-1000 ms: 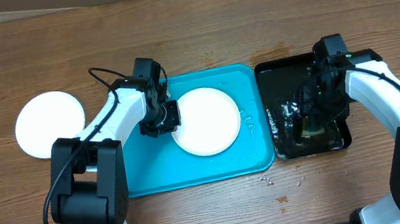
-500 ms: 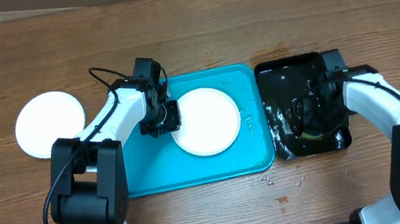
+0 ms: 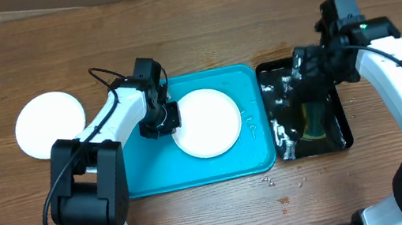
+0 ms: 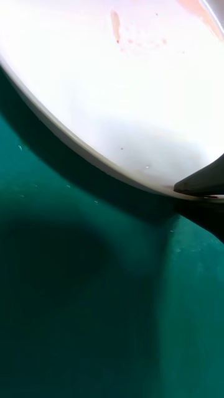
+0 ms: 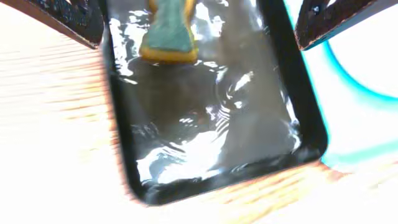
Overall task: Clean dirty plates on tray and stack at the side
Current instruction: 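Return the sponge to the black tray with the right gripper, then lift the white plate with the left gripper and raise it upward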
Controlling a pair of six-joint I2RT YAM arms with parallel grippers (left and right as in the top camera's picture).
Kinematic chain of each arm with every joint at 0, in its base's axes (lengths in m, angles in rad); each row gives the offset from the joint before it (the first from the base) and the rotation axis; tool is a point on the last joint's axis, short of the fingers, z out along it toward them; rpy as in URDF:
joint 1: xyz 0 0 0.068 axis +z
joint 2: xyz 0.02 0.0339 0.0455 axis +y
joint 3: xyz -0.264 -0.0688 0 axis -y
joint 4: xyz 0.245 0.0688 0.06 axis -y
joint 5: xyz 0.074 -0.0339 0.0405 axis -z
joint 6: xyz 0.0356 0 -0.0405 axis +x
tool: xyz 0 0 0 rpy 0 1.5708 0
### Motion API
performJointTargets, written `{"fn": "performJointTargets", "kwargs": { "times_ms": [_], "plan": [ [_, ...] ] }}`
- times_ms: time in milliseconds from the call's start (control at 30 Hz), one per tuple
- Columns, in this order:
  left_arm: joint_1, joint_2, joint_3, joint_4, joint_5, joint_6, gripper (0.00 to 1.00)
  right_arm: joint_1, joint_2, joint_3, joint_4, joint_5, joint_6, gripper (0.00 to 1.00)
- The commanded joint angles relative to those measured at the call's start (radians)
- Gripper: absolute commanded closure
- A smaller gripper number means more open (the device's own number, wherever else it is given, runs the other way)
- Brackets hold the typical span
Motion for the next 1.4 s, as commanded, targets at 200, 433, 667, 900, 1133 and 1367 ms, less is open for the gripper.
{"fn": "performJointTargets", "kwargs": {
  "times_ms": [200,433,667,900,1133,1367],
  "plan": [
    [-0.008,-0.020,0.134,-0.099,-0.067,-0.059,0.96,-0.118,-0.003,0.002,-0.017,0.213,0.130,0.00],
    [-0.016,-0.020,0.351,-0.222,-0.068,-0.078,0.96,-0.132,-0.003,0.002,-0.013,0.210,0.129,0.00],
    [-0.080,-0.020,0.497,-0.236,-0.126,-0.138,0.96,-0.132,-0.003,0.002,-0.013,0.210,0.129,0.00],
    [-0.195,-0.017,0.501,-0.109,-0.201,-0.195,0.96,-0.132,-0.003,0.002,-0.013,0.210,0.129,0.00],
    [-0.374,-0.017,0.501,0.042,-0.435,-0.189,0.96,-0.132,-0.003,0.002,-0.013,0.210,0.129,0.00],
    [-0.519,-0.017,0.501,0.108,-0.693,-0.105,0.96,-0.132,-0.003,0.002,-0.013,0.210,0.129,0.00]
  ]
}}
